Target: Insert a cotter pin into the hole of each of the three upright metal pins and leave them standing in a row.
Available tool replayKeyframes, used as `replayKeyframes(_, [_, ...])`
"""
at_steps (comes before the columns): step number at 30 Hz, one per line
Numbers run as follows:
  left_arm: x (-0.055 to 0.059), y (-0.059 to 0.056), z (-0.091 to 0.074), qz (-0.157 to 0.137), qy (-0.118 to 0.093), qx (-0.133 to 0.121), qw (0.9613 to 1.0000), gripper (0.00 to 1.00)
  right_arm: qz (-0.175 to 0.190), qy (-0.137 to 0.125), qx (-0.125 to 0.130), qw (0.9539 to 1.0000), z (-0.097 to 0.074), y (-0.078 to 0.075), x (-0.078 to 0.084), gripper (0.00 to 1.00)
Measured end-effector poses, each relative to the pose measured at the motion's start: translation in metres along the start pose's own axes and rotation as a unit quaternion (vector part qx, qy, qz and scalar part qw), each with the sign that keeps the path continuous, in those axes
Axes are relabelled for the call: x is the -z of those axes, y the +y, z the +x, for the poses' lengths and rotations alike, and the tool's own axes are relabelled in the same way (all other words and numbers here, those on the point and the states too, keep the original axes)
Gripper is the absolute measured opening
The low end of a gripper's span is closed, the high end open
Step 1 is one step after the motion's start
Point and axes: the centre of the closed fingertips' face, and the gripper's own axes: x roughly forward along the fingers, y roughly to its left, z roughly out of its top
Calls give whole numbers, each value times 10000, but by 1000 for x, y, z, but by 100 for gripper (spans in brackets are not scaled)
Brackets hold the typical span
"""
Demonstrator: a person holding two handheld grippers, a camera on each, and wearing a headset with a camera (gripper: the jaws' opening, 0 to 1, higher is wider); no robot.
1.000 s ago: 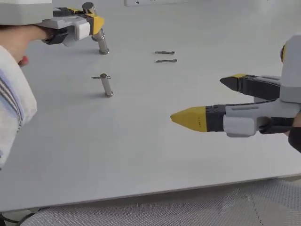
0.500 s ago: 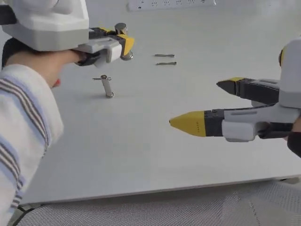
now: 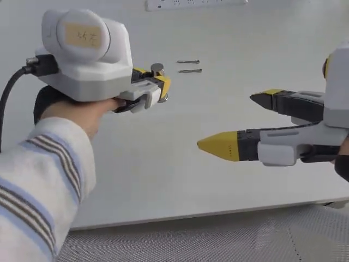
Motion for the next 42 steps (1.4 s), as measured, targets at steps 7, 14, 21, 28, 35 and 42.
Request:
replayKeyframes(7, [19,0,-2,-29,163,-162,9997,9,-116,81,-63,9999,5,3,2,92])
replayKeyframes(14, [34,-3,-1,-23,285,-184,9994,9,-187,112,-130,9997,8,7,5,90])
replayKeyframes(21, [46,-6,-1,-321,347,-161,9988,9,-125,272,-192,9994,10,10,13,92])
replayKeyframes(28, [54,-8,-1,-319,390,-146,9986,9,-146,338,-166,9992,11,10,16,94])
replayKeyframes(35, [57,-5,1,-449,414,-286,9977,9,-177,322,-231,9991,11,14,15,93])
replayKeyframes(42, [62,-3,3,-519,469,-379,9968,9,-139,412,-202,9988,12,11,20,92])
